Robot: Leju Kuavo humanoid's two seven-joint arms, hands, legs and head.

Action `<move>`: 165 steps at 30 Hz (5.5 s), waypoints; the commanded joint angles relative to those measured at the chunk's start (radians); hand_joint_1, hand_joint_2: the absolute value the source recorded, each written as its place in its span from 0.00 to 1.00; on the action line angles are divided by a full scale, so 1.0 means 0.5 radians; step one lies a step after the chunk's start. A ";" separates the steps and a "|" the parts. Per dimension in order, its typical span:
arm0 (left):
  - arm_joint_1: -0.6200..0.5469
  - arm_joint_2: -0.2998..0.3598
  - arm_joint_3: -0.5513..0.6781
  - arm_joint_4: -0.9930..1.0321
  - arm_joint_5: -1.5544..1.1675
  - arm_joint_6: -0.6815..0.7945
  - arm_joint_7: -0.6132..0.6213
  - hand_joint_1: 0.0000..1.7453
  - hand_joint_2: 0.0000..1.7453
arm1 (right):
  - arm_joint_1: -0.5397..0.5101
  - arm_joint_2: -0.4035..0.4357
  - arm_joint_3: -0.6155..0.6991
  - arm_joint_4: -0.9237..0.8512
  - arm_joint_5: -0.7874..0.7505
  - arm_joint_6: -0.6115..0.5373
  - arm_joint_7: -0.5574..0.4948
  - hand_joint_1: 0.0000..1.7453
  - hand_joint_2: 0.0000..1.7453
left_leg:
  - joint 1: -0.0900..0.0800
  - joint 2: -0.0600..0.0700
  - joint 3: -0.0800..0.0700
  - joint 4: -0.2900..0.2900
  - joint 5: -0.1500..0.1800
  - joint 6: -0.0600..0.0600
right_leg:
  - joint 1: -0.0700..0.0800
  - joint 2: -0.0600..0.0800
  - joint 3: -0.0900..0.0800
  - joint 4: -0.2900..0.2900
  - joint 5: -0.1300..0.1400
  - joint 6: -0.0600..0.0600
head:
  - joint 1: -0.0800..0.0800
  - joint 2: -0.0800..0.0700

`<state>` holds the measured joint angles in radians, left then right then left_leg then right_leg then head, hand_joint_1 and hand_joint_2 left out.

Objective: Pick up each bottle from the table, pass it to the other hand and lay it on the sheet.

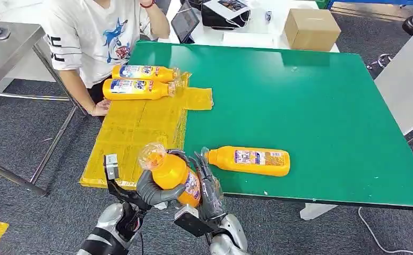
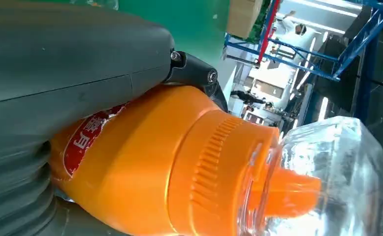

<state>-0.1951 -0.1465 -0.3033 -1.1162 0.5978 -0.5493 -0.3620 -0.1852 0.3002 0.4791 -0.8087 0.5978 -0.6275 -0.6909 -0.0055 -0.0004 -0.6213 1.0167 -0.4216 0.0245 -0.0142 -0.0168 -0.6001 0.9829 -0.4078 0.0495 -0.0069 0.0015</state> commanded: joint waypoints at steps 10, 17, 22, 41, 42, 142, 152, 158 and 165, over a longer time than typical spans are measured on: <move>-0.006 -0.001 -0.097 0.010 0.011 -0.009 0.011 1.00 1.00 | -0.108 -0.032 -0.035 0.096 0.000 0.018 0.012 0.00 1.00 | 0.000 0.000 0.002 -0.001 0.000 -0.001 | 0.000 0.001 0.002 -0.001 -0.001 -0.001 | 0.000 0.000; -0.006 -0.001 -0.097 0.010 0.011 -0.009 0.011 1.00 1.00 | -0.108 -0.032 -0.035 0.096 0.000 0.018 0.012 0.00 1.00 | 0.001 0.001 0.006 -0.001 -0.003 -0.003 | 0.001 0.002 0.006 -0.001 -0.002 -0.003 | 0.000 0.000; -0.211 -0.097 0.309 -0.032 -0.492 0.493 -0.492 1.00 1.00 | 0.041 -0.283 0.304 -0.407 -0.503 0.520 -0.015 0.00 0.00 | 0.000 0.000 0.002 -0.001 -0.001 -0.001 | 0.000 0.001 0.002 -0.001 -0.001 -0.001 | 0.000 0.000; -0.647 -0.014 0.766 0.264 -1.177 1.672 -0.502 1.00 1.00 | 0.088 -0.198 0.122 -1.069 -0.682 0.750 0.124 0.00 0.00 | 0.003 0.011 -0.008 0.000 0.011 -0.007 | 0.003 0.007 -0.013 0.002 0.011 -0.011 | 0.005 0.000; -0.647 -0.014 0.766 0.264 -1.177 1.672 -0.502 1.00 1.00 | 0.088 -0.198 0.122 -1.069 -0.682 0.750 0.124 0.00 0.00 | 0.003 0.009 -0.011 0.000 0.012 -0.007 | 0.003 0.005 -0.015 0.002 0.012 -0.010 | 0.005 0.000; -0.590 0.064 0.818 0.488 -1.971 1.519 -0.528 0.00 0.00 | 0.088 -0.104 -0.152 -1.123 -0.813 0.677 0.073 0.00 0.00 | 0.003 -0.001 -0.003 -0.002 0.016 -0.006 | 0.002 0.001 -0.005 0.002 0.012 -0.009 | 0.005 0.000; -0.486 -0.039 0.914 -0.150 -1.469 2.033 -0.672 0.00 0.00 | 0.047 -0.172 -0.075 -0.998 -0.618 0.589 0.181 0.00 0.00 | 0.005 0.007 -0.007 0.000 0.012 -0.009 | 0.005 0.011 -0.011 0.002 0.012 -0.011 | 0.005 0.000; -0.428 -0.028 0.883 -0.064 -1.377 1.891 -0.672 0.00 1.00 | -0.083 -0.364 -0.139 -0.801 -0.278 0.574 0.438 0.00 1.00 | 0.005 0.008 -0.003 -0.004 0.014 -0.006 | 0.005 0.012 -0.007 -0.003 0.014 -0.010 | 0.005 0.000; -0.225 -0.034 0.789 0.041 -1.472 1.669 -0.575 0.00 1.00 | -0.129 -0.574 -0.333 -0.772 0.094 0.606 0.715 0.00 1.00 | 0.000 0.003 -0.005 -0.004 0.015 -0.006 | 0.000 0.006 -0.008 -0.001 0.014 -0.007 | 0.005 0.000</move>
<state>-0.3748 -0.1476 0.1125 -1.1479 -0.0958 0.3322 -0.6790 -0.1751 0.1426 0.3898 -1.3107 0.5528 -0.3509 -0.4032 -0.0063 0.0020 -0.6287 1.0165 -0.4133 0.0224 -0.0147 -0.0137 -0.6091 0.9844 -0.4001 0.0467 -0.0042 0.0015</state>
